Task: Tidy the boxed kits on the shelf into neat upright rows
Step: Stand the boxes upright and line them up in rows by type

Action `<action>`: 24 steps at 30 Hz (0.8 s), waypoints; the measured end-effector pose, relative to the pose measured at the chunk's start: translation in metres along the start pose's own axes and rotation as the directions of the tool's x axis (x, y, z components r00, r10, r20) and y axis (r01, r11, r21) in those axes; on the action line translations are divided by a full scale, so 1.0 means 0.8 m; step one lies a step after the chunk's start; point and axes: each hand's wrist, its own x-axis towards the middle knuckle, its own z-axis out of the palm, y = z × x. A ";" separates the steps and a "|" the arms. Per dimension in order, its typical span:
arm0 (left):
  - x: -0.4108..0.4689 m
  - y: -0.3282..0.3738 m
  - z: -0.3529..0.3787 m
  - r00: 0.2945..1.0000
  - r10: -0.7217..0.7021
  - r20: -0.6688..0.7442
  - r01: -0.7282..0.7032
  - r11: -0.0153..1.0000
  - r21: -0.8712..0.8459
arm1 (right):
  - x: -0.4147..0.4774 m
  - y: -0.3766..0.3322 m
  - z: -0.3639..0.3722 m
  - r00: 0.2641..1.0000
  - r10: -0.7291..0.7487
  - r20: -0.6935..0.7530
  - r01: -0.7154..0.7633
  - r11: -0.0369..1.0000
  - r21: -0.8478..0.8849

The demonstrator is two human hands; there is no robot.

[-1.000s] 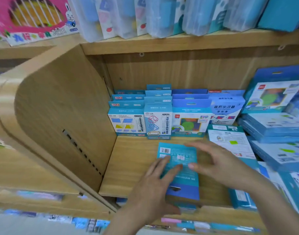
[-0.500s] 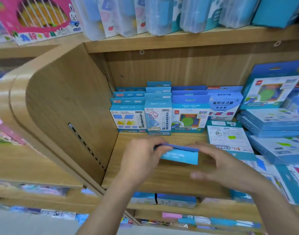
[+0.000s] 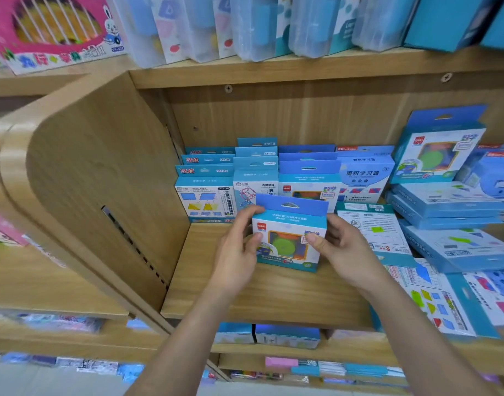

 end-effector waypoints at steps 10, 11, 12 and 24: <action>-0.018 -0.012 0.019 0.980 0.190 -0.058 -0.183 0.978 0.102 | -0.014 -0.007 -0.023 0.995 -0.073 -0.070 0.048 0.949 -0.312; -0.015 -0.012 0.024 0.978 0.201 -0.055 -0.194 0.973 0.123 | -0.015 -0.010 -0.029 0.994 -0.080 -0.074 0.049 0.935 -0.351; -0.011 -0.009 0.028 0.976 0.211 -0.051 -0.202 0.970 0.133 | -0.014 -0.013 -0.035 0.993 -0.084 -0.079 0.048 0.925 -0.377; 0.040 0.009 0.053 0.975 0.161 0.150 -0.218 0.803 0.555 | 0.069 0.001 -0.050 0.951 -0.166 -0.260 0.023 0.880 -0.474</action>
